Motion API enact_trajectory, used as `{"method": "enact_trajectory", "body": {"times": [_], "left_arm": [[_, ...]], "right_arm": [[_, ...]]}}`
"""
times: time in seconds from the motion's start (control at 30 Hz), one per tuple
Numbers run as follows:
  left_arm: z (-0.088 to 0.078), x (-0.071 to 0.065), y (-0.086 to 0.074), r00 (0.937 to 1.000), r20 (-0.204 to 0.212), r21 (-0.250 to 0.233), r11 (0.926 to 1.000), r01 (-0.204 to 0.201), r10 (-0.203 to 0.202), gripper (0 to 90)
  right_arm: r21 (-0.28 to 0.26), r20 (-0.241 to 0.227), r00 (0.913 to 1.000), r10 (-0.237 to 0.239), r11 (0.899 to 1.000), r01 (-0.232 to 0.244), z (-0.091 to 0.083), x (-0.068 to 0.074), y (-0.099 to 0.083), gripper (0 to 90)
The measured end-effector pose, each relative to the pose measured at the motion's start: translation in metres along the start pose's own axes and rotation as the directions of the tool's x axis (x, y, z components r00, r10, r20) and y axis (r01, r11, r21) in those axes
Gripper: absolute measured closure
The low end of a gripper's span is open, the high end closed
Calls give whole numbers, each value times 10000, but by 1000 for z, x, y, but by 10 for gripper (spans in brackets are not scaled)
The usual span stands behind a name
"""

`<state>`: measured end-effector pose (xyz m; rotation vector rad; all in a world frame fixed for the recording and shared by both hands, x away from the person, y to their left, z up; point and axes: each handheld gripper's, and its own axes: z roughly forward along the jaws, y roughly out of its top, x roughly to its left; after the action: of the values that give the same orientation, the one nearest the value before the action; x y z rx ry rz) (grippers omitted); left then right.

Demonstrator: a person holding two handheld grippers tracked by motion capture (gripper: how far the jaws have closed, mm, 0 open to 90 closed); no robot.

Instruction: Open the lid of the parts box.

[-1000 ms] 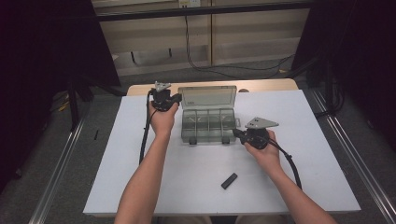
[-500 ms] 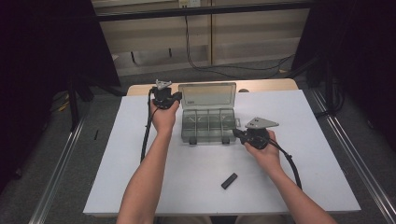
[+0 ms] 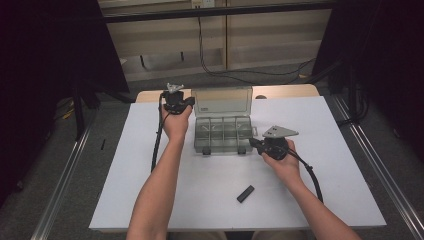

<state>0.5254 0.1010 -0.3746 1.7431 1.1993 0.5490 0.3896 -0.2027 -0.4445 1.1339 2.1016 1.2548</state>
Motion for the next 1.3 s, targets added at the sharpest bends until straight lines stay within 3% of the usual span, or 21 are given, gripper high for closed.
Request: {"method": "enact_trajectory", "body": {"times": [1.3], "left_arm": [[18, 2, 8, 9993, -351, 156, 9998, 112, -107, 871]], "right_arm": [[-2, -1, 10000, 2, 10000, -2, 0, 0, 0, 900]]}}
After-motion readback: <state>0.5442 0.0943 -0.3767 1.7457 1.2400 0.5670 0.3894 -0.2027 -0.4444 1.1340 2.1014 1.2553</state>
